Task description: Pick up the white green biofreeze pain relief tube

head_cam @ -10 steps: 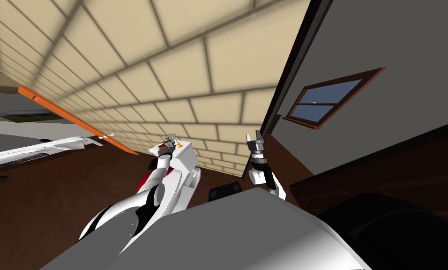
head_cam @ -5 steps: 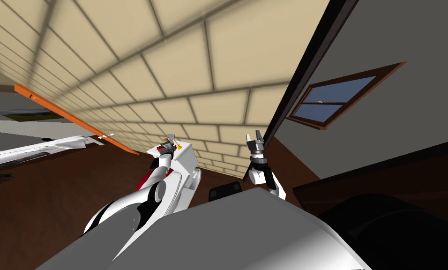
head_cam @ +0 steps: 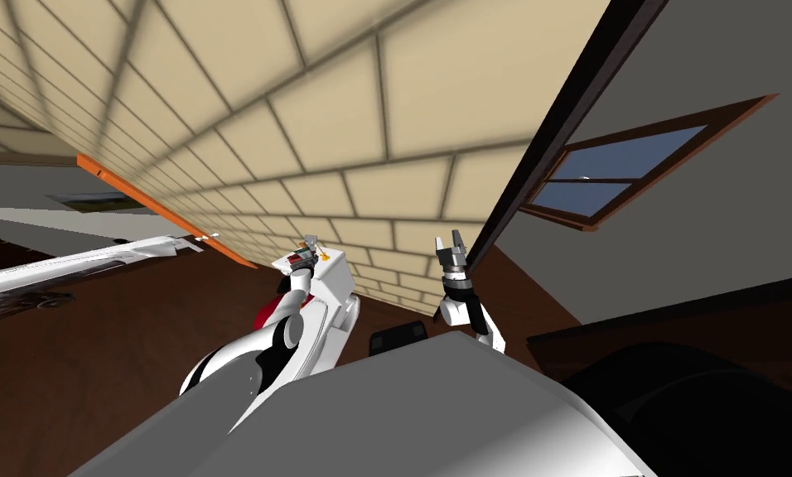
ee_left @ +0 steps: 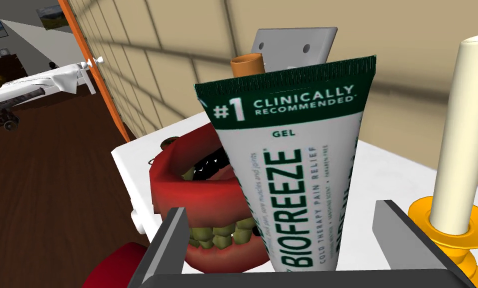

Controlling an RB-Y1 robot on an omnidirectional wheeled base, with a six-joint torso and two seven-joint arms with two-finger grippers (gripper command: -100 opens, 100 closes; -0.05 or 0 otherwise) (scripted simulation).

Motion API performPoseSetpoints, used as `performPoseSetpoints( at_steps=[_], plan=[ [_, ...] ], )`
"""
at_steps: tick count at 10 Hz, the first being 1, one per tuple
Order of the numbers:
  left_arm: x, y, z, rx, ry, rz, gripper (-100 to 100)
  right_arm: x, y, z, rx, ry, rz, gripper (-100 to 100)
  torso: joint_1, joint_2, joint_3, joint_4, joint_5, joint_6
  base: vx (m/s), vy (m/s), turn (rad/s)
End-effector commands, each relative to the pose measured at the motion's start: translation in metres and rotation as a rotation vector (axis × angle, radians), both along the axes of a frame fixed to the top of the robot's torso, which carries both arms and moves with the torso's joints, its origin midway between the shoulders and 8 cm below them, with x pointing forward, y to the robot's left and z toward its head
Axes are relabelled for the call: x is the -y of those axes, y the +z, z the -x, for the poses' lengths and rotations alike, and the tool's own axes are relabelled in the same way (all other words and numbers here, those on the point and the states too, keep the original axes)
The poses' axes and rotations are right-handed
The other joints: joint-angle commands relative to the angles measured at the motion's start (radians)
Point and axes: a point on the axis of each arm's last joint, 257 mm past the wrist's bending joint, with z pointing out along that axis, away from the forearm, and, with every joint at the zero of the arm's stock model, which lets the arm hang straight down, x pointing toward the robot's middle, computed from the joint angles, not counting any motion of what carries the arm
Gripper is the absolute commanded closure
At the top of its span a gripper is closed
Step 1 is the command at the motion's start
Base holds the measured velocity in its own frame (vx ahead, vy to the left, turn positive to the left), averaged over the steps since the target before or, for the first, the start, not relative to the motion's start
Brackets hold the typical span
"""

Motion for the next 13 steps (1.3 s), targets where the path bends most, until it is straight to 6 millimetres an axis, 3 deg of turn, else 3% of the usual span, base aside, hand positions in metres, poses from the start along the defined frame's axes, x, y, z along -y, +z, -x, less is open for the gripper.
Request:
performPoseSetpoints(
  at_steps=[1,2,5,7,8,9,10,11,12,13],
  plan=[
    [0.023,-0.006,-0.009,-0.009,-0.019,0.0,-100,0.0,0.0,0.0,0.0,0.0,0.0,0,0.0,0.0,0.0,0.0,0.0,0.0,0.012,0.087,0.085],
    [0.037,0.0,-0.018,-0.003,-0.023,-0.014,-100,0.0,0.0,0.0,0.0,0.0,0.0,0,0.0,-0.001,0.0,0.0,0.0,0.001,0.024,0.1,0.135],
    [0.082,-0.009,-0.032,-0.007,-0.056,0.004,-100,0.0,0.0,0.0,0.0,0.0,0.0,0,0.001,-0.001,0.0,0.0,0.0,0.0,0.01,0.086,0.094],
    [0.082,-0.009,-0.032,-0.007,-0.056,0.004,-100,0.0,0.0,0.0,0.0,0.0,0.0,0,-0.002,0.001,0.0,0.0,0.0,0.001,-0.003,0.018,-0.008],
    [0.113,-0.009,-0.042,-0.007,-0.077,0.005,-100,0.0,0.0,0.0,0.0,0.0,0.0,0,-0.004,0.001,0.0,0.0,-0.001,0.001,-0.003,0.06,0.143],
    [0.113,-0.009,-0.042,-0.007,-0.077,0.005,-100,0.0,0.0,0.0,0.0,0.0,0.0,0,-0.002,0.001,0.0,0.0,0.0,0.001,0.01,0.066,0.087],
    [0.141,-0.007,-0.05,-0.006,-0.096,0.003,-100,0.0,0.0,0.0,0.0,0.0,0.0,0,-0.001,0.0,0.0,0.0,0.0,0.0,0.021,0.1,0.166],
    [0.144,-0.008,-0.051,-0.007,-0.099,0.005,-100,0.0,0.0,0.0,0.0,0.0,0.0,0,0.001,-0.001,0.0,0.0,0.0,0.0,0.027,0.098,0.059],
    [0.174,-0.005,-0.058,-0.005,-0.118,0.004,-100,0.0,0.0,0.0,0.0,0.0,0.0,0,0.001,-0.001,-0.001,0.0,0.0,0.001,0.024,0.098,0.15],
    [0.177,-0.006,-0.059,-0.008,-0.123,0.003,-100,0.0,0.0,0.0,0.0,0.0,0.0,0,0.001,-0.001,-0.001,0.0,0.0,0.0,0.013,0.073,0.065]
  ],
)
